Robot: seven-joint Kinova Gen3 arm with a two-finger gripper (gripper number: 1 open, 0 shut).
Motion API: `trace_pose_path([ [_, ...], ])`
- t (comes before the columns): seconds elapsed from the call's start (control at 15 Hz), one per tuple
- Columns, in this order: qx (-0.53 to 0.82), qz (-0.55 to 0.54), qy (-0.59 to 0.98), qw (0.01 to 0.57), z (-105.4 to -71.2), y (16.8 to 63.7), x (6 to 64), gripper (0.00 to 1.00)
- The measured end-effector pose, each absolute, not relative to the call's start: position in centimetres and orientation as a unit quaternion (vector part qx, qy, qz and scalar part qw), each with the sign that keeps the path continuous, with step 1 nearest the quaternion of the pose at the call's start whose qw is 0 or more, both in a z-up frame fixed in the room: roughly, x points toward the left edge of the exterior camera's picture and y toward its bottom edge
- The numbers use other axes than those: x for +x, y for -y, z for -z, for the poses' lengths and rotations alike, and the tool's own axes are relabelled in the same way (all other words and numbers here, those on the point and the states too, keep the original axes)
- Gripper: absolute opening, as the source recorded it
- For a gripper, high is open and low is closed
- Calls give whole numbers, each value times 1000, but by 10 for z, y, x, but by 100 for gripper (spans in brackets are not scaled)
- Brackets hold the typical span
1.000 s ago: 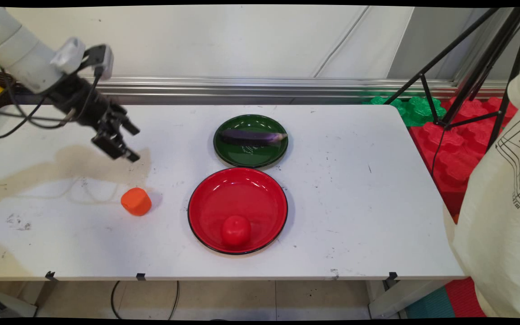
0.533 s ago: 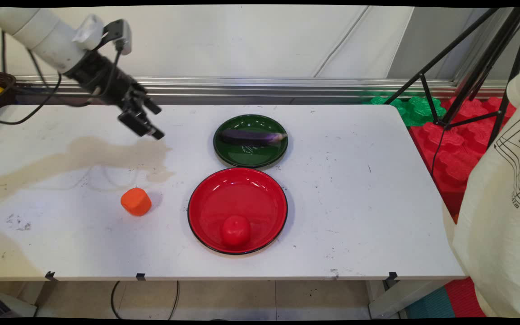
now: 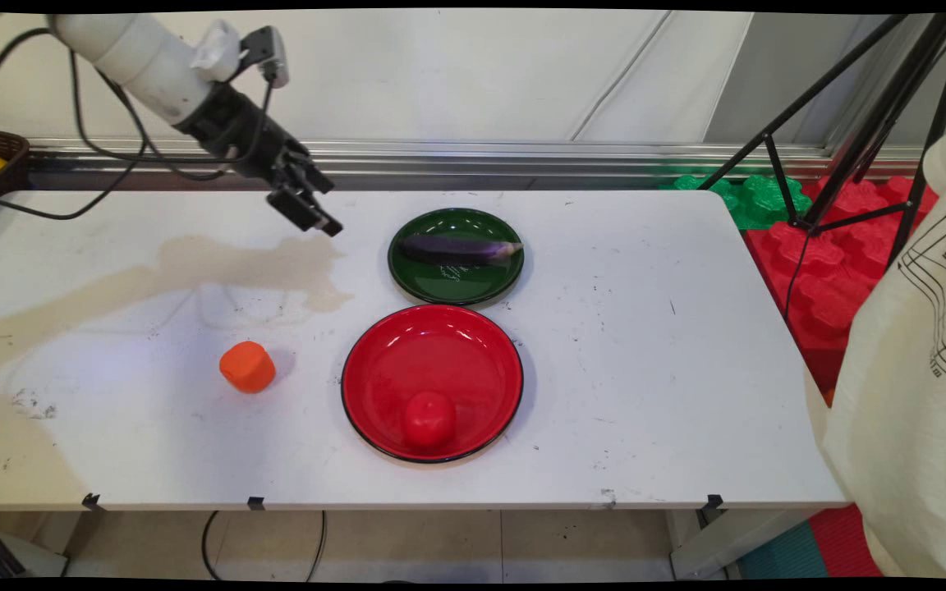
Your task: Pick up the eggplant from the green plate
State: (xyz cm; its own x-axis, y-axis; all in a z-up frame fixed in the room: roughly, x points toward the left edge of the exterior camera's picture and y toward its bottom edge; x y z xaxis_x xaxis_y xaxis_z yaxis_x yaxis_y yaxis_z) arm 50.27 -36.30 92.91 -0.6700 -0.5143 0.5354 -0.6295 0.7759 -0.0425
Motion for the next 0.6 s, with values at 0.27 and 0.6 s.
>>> trace_pose_path([
  [0.27,312,-112,907,260,-911,390,490,100],
  [0.6,306,-105,911,257,-886,420,473,100],
])
